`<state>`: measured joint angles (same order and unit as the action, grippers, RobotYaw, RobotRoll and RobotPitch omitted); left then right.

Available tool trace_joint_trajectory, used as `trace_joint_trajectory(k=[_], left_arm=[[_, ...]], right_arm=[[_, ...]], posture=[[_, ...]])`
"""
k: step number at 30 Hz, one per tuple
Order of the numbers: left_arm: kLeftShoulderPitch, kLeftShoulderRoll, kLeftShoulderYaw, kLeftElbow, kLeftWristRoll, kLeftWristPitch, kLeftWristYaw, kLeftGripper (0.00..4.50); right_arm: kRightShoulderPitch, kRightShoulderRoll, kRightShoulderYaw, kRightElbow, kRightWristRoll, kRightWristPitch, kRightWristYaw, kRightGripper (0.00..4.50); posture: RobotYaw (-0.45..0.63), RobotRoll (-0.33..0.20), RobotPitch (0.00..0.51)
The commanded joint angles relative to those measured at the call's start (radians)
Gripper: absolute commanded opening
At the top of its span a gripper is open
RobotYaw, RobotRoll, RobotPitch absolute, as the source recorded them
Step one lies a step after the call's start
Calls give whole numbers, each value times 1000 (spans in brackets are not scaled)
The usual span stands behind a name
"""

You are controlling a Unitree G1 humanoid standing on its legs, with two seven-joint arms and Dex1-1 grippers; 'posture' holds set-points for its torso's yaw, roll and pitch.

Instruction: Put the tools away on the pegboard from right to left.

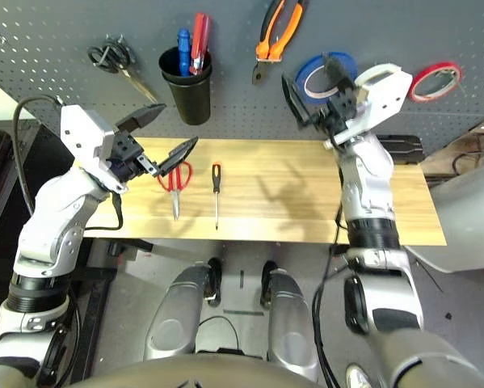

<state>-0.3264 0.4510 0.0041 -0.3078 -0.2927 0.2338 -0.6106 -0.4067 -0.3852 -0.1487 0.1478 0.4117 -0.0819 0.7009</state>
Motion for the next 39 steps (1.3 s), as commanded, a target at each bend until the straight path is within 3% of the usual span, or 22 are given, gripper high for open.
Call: trace_joint_trajectory(k=[1,9,18,24,28,33,39], left_arm=[[21,9,-28,22,30,-7,-11,4500],[74,7,-87,56,82,57,6,4500],[112,-67,-163,104,162,184,113,4500],[92,-137,-220,183,232,309,201,4500],[35,-208,-207,301,265,306,281,4500],[-48,-222,-258,456,328,317,291,4500],[-158,-290,-248,619,347,336,326,4500]], right_arm=[[104,-84,36,-102,14,153,66,4480],[267,-228,66,-143,-4,340,159,4480],[324,-304,120,-122,-79,405,206,4480],[316,-286,165,-77,-142,374,196,4480],[294,-252,212,-16,-206,347,170,4480],[266,-181,233,28,-231,365,125,4480],[255,-149,267,60,-285,355,99,4480]], posture=[[188,0,221],[181,0,223],[184,0,228],[186,0,235],[183,0,244],[186,0,253],[173,0,260]])
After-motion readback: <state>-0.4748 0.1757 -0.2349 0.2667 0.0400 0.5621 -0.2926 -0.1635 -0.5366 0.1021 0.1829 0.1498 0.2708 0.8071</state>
